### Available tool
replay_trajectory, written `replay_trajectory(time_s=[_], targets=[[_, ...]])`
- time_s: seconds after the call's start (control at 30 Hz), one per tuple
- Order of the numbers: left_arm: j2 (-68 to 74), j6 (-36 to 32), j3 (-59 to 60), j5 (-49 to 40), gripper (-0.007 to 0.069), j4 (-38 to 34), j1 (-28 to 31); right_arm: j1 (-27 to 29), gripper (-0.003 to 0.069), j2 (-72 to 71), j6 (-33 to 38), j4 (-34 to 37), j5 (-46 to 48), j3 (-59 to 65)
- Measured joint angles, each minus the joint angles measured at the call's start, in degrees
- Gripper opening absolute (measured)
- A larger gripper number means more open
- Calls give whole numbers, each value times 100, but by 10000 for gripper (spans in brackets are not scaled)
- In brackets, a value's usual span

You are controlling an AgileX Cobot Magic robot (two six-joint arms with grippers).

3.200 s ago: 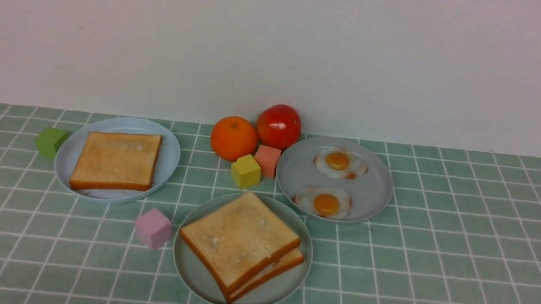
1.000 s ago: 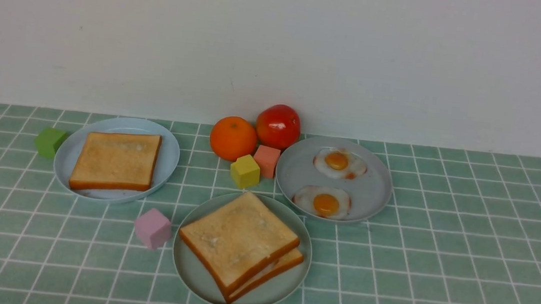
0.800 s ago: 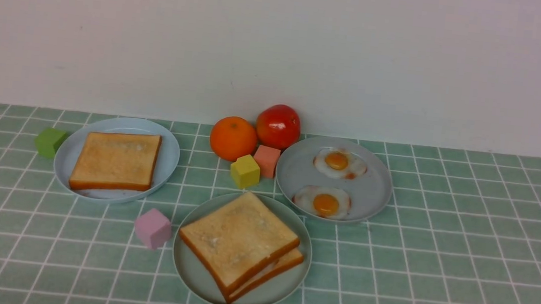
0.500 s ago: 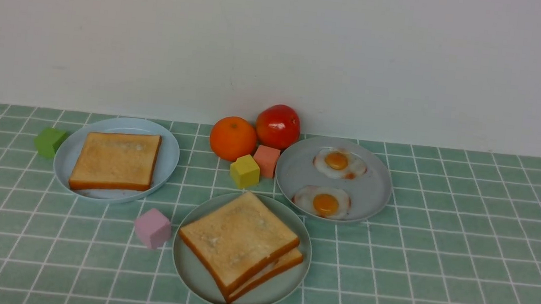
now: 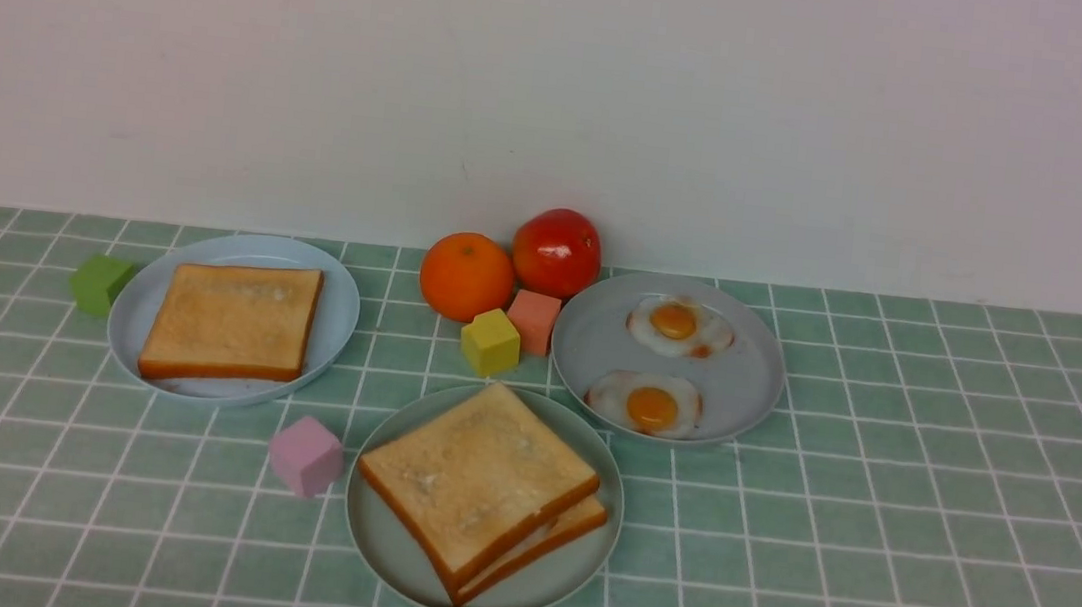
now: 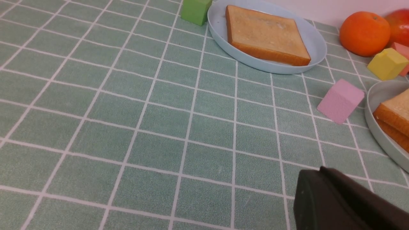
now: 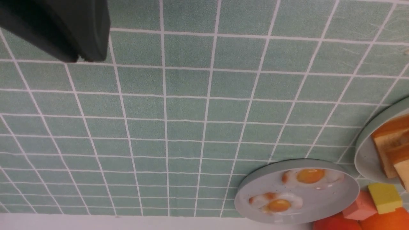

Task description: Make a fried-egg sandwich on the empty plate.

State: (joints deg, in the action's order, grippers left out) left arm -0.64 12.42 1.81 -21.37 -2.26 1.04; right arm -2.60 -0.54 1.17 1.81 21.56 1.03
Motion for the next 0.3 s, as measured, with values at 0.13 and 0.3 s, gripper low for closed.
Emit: replay_trajectory(time_s=[0.13,0.3], targets=[[0,0,0,0,8,0,0,0,80,0,0,0,0,0],[0,0,0,0,14,0,0,0,85,0,0,0,0,0]])
